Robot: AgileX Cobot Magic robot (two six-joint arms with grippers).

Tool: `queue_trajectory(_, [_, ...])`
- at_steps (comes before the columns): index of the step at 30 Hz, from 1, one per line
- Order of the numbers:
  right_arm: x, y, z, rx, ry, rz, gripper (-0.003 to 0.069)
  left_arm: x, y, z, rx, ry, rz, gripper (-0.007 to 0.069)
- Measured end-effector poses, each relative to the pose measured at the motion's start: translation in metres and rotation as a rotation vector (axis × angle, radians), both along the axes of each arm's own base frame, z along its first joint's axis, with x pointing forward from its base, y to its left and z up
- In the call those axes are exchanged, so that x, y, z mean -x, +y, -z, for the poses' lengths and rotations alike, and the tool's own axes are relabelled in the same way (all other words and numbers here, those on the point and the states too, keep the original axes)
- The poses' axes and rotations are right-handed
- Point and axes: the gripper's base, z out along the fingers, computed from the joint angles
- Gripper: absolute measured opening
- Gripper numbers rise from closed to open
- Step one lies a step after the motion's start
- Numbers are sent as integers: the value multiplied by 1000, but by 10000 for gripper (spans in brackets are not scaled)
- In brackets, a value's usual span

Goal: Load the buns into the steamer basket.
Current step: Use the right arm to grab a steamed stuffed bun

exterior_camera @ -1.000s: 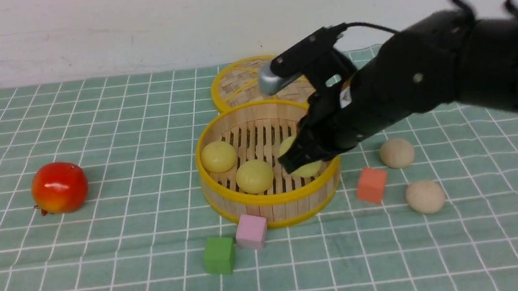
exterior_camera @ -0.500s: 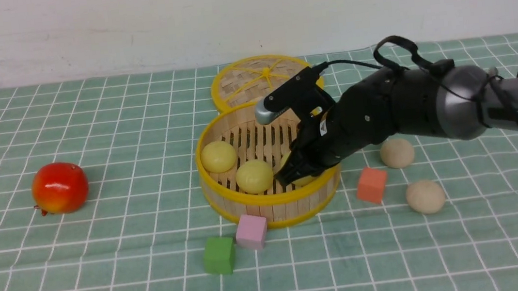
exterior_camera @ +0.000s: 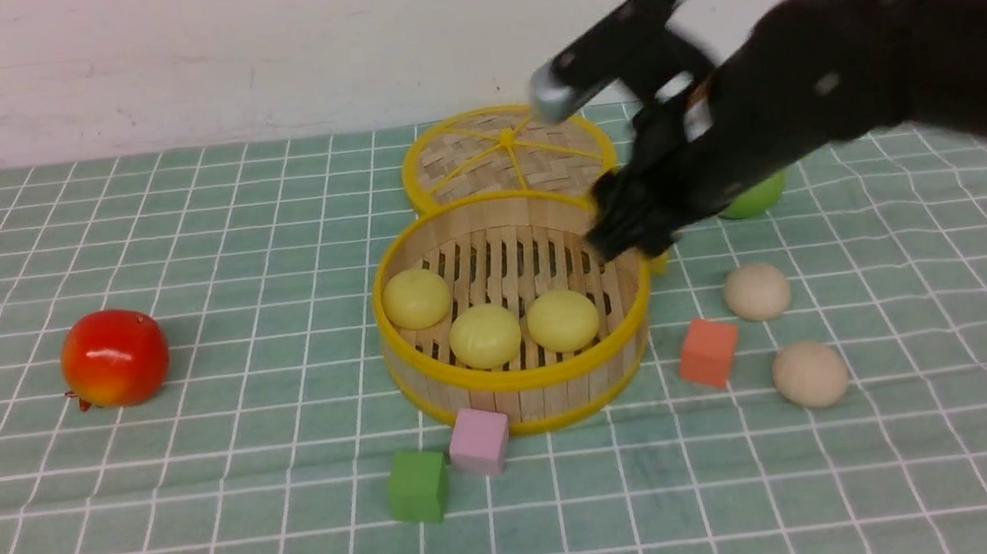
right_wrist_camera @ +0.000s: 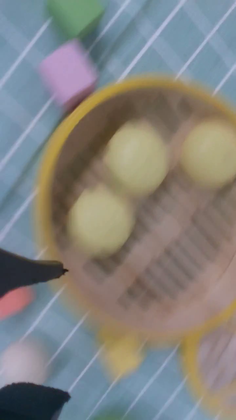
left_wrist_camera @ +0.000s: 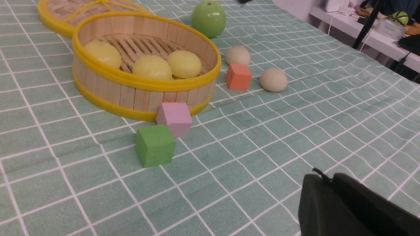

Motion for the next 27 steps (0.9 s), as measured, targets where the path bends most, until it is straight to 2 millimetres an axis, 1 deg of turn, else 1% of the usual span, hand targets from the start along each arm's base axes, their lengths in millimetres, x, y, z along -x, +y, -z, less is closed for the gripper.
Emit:
queue_trajectory(1, [1,-15,-4,22,27,57,416,0,0,0,0,0,0,40])
queue_trajectory(2, [1,-31,-2,48,81,131,393,0,0,0,0,0,0,41])
queue_trajectory(3, [-1,-42,1,48,113,181,383,0,0,0,0,0,0,43])
queue_trajectory(5, [-4,-66,18,52,220,291,348,0,0,0,0,0,0,46])
queue_trajectory(8, [-10,-86,48,-9,337,368,311,0,0,0,0,0,0,50])
queue_trajectory(9, [-10,-85,49,-14,342,368,310,0,0,0,0,0,0,50])
queue_trajectory(10, [-14,-88,60,-48,366,375,304,0,0,0,0,0,0,52])
queue_trajectory(12, [-21,-88,71,-82,374,371,302,0,0,0,0,0,0,55])
queue_trajectory(13, [-22,-88,73,-85,375,372,302,0,0,0,0,0,0,55])
queue_trajectory(14, [-26,-87,80,-104,378,376,302,0,0,0,0,0,0,57])
queue_trajectory(19, [-38,-87,109,-109,409,391,300,0,0,0,0,0,0,57])
queue_trajectory(22, [-40,-87,117,-103,420,393,300,0,0,0,0,0,0,57])
queue_trajectory(27, [-43,-92,120,-92,412,399,300,0,0,0,0,0,0,57])
